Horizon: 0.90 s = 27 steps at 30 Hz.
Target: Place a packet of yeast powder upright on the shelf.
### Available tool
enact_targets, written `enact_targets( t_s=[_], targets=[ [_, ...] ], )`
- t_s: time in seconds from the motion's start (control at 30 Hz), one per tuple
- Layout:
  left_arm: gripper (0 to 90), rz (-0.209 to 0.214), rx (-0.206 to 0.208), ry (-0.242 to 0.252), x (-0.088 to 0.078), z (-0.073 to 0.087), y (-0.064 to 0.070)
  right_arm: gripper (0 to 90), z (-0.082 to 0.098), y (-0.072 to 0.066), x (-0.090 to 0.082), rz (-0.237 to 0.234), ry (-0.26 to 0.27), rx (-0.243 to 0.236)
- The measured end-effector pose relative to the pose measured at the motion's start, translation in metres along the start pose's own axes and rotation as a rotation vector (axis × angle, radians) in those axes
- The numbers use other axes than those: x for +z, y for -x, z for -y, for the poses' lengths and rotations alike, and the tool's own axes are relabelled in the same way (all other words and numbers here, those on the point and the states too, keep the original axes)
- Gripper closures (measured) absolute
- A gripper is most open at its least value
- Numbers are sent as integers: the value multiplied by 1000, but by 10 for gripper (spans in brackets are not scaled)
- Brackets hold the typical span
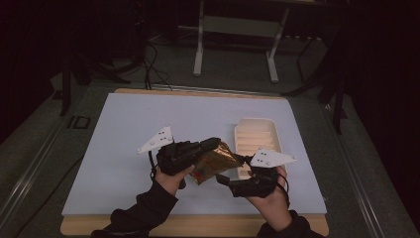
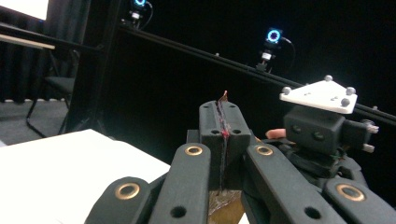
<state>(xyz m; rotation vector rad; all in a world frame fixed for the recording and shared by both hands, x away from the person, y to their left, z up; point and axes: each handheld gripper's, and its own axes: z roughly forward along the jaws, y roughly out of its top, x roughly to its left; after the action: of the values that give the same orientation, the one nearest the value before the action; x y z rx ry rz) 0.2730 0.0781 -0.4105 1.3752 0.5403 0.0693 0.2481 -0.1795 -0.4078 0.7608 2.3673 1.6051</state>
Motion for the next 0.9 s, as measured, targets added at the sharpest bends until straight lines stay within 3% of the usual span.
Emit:
enact_targets(
  t_s=[0.03, 0.07, 0.13, 0.3, 0.33, 0.4, 0.57, 0.7, 0.77, 0.83, 0.9],
  targets=[
    [900, 10, -4, -2, 0, 0, 0, 269, 0, 0, 0, 0, 0, 0],
    [900, 15, -14, 12, 1, 2, 1, 384, -1, 1, 4, -7, -23, 0],
    [900, 21, -14, 11, 1, 2, 2, 469, 0, 2, 6, -3, -27, -5],
    [900, 26, 8, 9, 1, 3, 4, 556, -1, 2, 10, 7, -31, -13],
    [900, 19, 10, 5, 2, 5, 3, 652, -1, 3, 9, 17, -25, -17],
    [900, 19, 4, 4, 2, 6, 1, 703, -1, 2, 10, 22, -38, -34],
    [899, 29, 8, -10, 2, 7, -3, 722, -2, 3, 10, -1, -64, -37],
    [870, 22, 38, -13, 2, 6, -3, 728, -2, 7, 9, -20, -73, -15],
    [816, 23, 59, -5, 0, 2, -2, 729, -3, 10, 8, -27, -71, -12],
    [774, 32, 53, -7, -3, -1, -2, 729, -4, 12, 5, -33, -71, -9],
    [666, 33, 61, -8, -4, -2, -2, 729, -6, 15, 2, -24, -64, -8]
  ],
)
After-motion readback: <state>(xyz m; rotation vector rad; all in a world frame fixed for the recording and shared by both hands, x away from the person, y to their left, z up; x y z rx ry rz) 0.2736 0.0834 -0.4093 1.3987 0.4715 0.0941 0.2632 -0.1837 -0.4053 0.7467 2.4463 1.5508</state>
